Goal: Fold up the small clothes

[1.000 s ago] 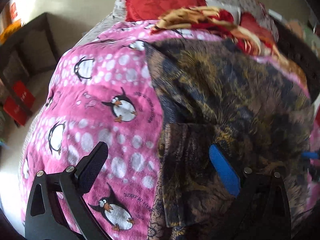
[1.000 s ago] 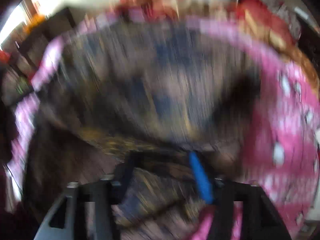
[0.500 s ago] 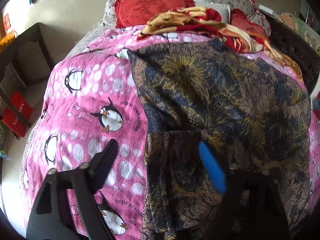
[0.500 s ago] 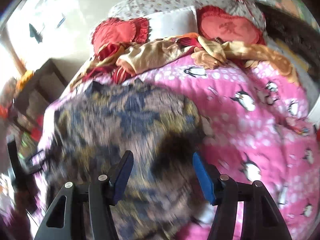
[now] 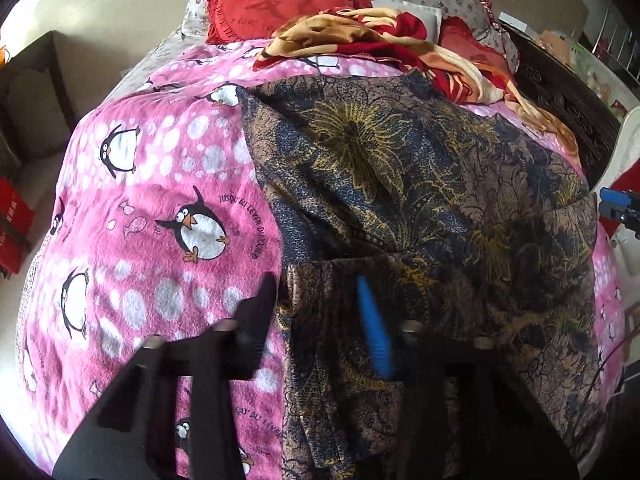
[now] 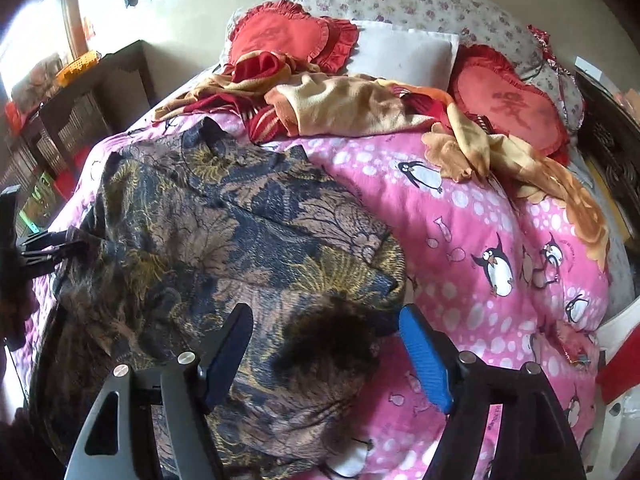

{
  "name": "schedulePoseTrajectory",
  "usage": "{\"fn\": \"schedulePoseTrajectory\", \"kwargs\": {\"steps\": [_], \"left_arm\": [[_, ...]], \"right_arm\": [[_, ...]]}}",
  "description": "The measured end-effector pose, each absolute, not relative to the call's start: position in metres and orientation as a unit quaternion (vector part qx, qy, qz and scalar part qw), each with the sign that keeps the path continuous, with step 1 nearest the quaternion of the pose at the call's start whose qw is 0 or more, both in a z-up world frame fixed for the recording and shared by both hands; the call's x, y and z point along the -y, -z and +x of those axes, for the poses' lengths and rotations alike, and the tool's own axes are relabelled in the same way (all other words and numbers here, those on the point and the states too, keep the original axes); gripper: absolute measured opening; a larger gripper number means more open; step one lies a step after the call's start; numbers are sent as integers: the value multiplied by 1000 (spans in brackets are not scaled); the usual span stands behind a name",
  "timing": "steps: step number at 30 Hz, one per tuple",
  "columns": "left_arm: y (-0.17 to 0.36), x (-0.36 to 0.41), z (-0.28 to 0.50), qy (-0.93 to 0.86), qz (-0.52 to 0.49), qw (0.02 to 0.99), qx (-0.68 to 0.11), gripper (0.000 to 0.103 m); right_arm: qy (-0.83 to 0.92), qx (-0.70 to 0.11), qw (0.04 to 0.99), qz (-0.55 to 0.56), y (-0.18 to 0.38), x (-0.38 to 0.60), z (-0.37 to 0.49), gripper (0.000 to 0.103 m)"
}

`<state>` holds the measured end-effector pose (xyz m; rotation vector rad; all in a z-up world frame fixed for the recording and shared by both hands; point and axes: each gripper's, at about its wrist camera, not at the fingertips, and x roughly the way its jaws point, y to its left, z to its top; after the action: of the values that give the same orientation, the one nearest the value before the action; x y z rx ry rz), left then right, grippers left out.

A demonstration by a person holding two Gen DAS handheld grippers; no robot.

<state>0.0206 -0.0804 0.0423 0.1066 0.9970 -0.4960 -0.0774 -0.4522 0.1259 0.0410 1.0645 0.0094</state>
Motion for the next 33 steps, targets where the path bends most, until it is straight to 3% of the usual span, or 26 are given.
{"fn": "schedulePoseTrajectory", "kwargs": {"steps": [1,4,19,21,22,25,33], "left_arm": [[-43,80,20,237,53,848,-470,18],[-50,79,17,240,55,852,-462,15],[-93,78,-3,261,67,862,-429,9],[-95,78,-1,260,60,864,-428,9],[-98,78,2,260,56,865,-426,9],[-106,75,11,258,47,870,-418,9],[-111,94,65,238,40,878,-414,9]], "right_arm": [[-6,-506,862,20,-126,454,-78,73],[-11,-507,862,20,-126,454,-80,73],[-60,-520,844,-121,-113,434,-67,73],[-62,-536,830,-139,-101,430,-59,41],[-64,-546,823,-143,-95,430,-57,13],[-51,-548,824,-134,-94,432,-57,7],[31,-474,879,-40,-131,469,-59,6]]}}
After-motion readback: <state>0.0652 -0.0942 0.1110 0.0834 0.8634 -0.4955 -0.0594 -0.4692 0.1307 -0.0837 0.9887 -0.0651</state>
